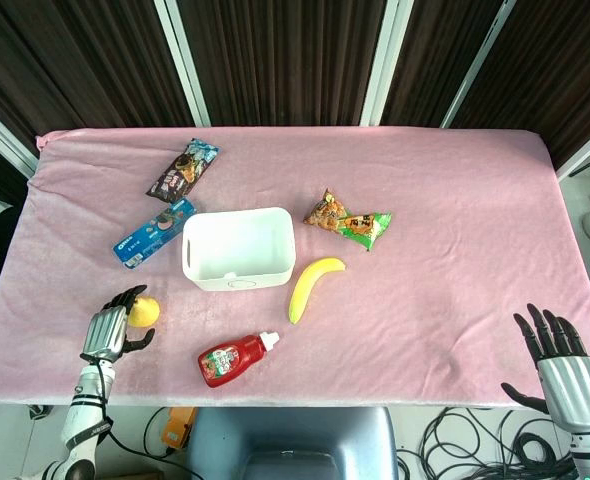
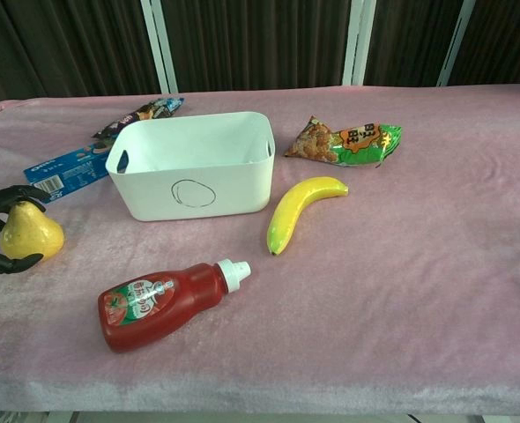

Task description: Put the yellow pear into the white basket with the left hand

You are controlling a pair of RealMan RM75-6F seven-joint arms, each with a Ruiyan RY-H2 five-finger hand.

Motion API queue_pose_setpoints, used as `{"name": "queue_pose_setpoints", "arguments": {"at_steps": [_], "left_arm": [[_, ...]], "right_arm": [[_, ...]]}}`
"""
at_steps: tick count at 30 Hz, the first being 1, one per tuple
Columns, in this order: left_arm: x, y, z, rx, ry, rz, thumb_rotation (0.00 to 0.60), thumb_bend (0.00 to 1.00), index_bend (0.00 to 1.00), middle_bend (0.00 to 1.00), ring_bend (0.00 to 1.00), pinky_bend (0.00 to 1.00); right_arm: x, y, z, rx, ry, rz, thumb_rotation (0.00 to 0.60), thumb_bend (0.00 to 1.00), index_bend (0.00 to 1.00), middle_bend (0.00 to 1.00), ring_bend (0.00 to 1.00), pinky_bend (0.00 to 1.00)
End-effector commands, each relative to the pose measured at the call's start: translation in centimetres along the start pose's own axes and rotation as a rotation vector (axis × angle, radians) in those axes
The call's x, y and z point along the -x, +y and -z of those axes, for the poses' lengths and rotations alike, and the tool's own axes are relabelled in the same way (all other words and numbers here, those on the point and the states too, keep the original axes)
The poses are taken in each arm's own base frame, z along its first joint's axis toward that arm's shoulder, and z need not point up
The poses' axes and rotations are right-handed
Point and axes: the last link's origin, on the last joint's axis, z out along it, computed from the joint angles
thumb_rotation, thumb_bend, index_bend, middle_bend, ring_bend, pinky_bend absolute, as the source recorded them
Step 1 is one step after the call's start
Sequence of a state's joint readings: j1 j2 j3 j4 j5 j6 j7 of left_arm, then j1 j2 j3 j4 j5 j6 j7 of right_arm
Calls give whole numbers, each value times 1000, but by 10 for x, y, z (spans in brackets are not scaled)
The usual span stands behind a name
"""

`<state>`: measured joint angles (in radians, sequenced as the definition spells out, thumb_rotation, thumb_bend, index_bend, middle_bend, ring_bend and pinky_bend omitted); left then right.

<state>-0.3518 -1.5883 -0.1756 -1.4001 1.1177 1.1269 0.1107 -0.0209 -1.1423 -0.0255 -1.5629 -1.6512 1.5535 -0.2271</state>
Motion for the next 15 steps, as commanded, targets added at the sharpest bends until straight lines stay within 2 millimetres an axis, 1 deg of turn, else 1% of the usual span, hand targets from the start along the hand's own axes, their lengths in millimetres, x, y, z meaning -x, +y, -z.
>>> {"name": "queue_pose_setpoints", "arguments": {"at_steps": [1,3,6,8,10,13,15], "left_arm": [[5,3,-10,-10,23,38,600,325,223,241,217,257],[6,3,-14,-22,49,57,600,332,267,294,269,274],[8,0,-17,-41,77,66,600,334,346,386,360,344],[9,-1,-19,-47,98,67,600,353,409,471,444,437],[10,-3,-20,-43,123,60,600,410,466,560,534,551],[11,-5,-21,-38,141,52,600,477,504,629,614,636],[9,-6,-22,-36,156,49,600,494,510,646,636,646]], "right_arm": [[0,0,0,-1,-1,0,600,101,154,40,43,233],[0,0,0,-1,0,-1,600,101,154,40,42,233],[0,0,0,-1,0,-3,600,101,154,40,43,233],[0,0,0,-2,-2,-2,600,101,154,40,43,233],[0,0,0,-3,-4,0,600,101,154,40,42,233],[0,0,0,-4,-7,0,600,101,154,40,42,233],[0,0,0,-4,-8,0,600,101,154,40,43,233]]}}
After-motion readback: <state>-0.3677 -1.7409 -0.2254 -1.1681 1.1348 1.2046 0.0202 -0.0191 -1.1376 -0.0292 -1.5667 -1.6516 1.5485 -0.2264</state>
